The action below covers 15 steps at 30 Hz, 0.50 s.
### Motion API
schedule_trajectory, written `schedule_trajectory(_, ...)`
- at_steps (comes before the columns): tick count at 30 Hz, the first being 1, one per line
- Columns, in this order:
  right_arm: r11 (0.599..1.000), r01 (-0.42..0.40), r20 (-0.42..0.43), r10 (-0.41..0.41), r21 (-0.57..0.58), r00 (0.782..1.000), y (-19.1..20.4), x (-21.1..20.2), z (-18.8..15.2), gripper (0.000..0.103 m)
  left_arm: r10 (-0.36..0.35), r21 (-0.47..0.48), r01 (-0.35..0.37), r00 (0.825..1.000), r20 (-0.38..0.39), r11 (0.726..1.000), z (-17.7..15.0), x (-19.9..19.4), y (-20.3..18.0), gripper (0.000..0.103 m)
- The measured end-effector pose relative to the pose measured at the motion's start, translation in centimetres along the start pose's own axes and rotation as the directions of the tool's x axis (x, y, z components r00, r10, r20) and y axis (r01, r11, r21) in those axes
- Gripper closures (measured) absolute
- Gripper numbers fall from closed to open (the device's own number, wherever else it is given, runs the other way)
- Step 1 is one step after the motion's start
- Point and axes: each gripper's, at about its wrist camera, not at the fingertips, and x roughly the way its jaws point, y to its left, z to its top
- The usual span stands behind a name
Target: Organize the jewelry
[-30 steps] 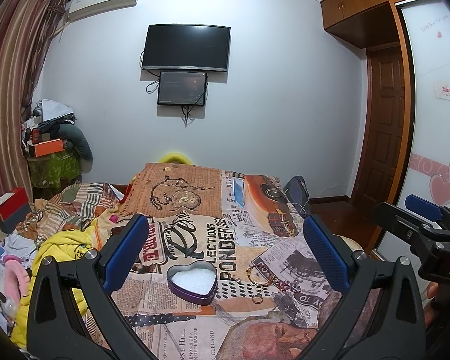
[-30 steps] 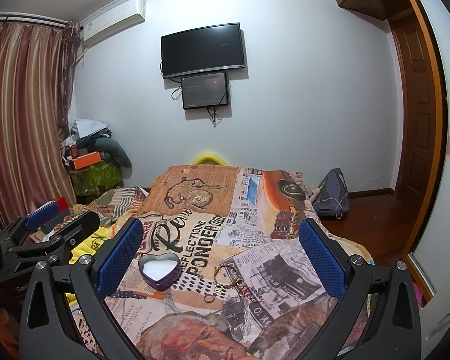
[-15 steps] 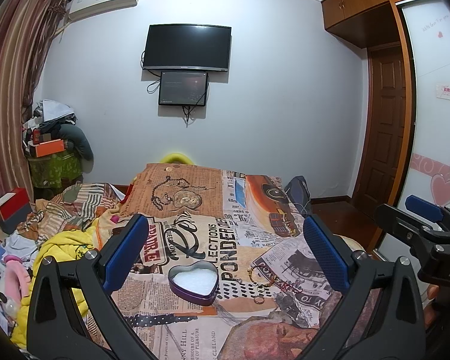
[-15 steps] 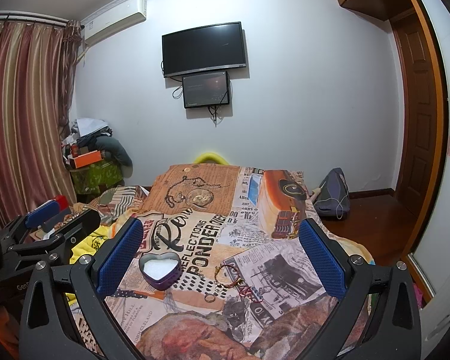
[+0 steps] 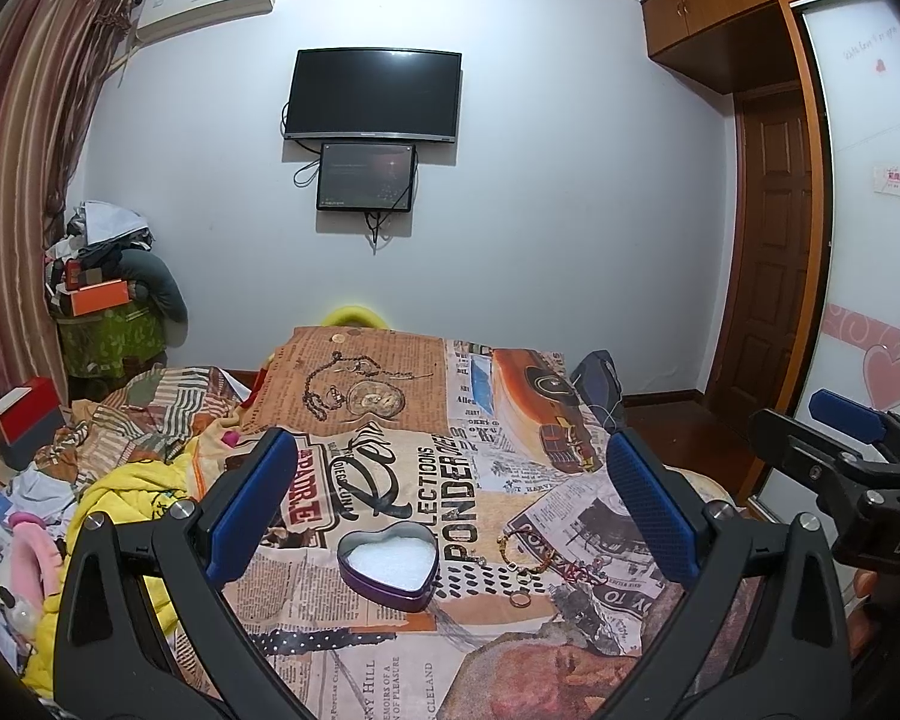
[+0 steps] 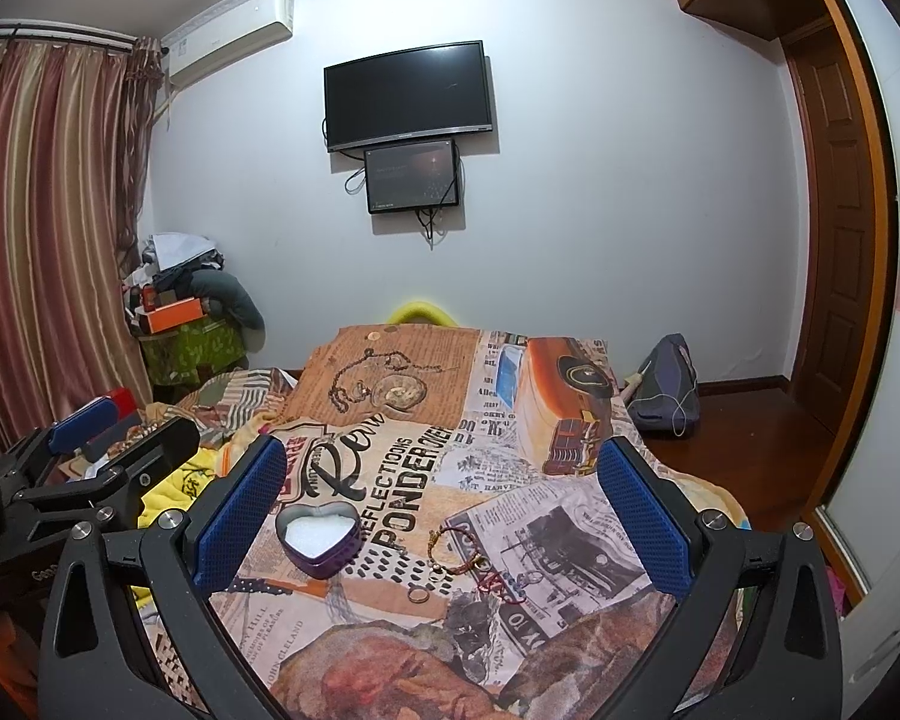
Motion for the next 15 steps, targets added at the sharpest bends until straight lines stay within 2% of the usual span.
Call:
schedule_trajectory(8, 1.0, 0.004, -0.028, -0.004, -0.001, 1.0, -0.1, 1.0, -0.4, 0.0, 0.0, 0.0, 0.0, 1.0, -0.019, 1.0, -0.2, 1.2, 0.1, 0.0)
schedule_trajectory(15, 0.999, 0.035, -0.086, -0.035, -0.004, 0.996, -1.1, 3.0, -1.4, 0.0, 0.001, 0.007, 0.0, 0.994, -0.105, 1.0, -1.4, 4.1, 0.1, 0.0)
